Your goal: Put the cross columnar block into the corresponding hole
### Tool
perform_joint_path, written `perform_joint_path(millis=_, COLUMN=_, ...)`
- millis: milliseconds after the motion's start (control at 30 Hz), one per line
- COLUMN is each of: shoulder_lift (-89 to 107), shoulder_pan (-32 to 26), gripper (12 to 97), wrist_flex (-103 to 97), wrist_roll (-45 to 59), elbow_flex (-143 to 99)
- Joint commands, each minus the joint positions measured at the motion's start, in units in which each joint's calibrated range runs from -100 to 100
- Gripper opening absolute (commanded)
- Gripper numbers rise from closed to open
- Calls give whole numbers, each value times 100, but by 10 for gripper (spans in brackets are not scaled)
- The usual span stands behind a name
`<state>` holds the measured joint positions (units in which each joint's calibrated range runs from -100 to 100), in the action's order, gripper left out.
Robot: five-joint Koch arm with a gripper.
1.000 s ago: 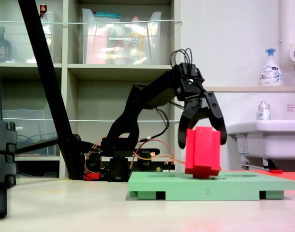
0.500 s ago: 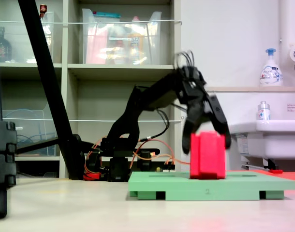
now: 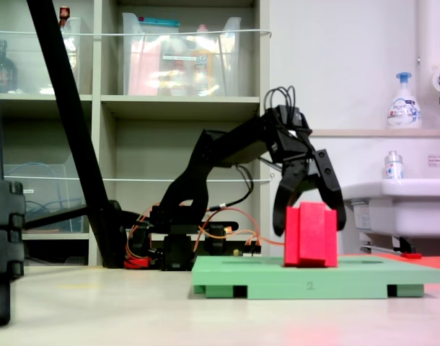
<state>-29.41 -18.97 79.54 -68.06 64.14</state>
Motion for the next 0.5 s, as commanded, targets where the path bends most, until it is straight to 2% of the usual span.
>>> perform_joint_path(millis=0, shoulder_lift=8, shoulder_pan=-20, gripper=314, wrist_flex=-554, wrist_roll=-49, elbow_flex=217)
perform_joint_path(millis=467, shoulder_lift=-187, shoulder_pan=308, gripper=314, wrist_flex=-592, wrist_roll=-44, elbow_flex=227)
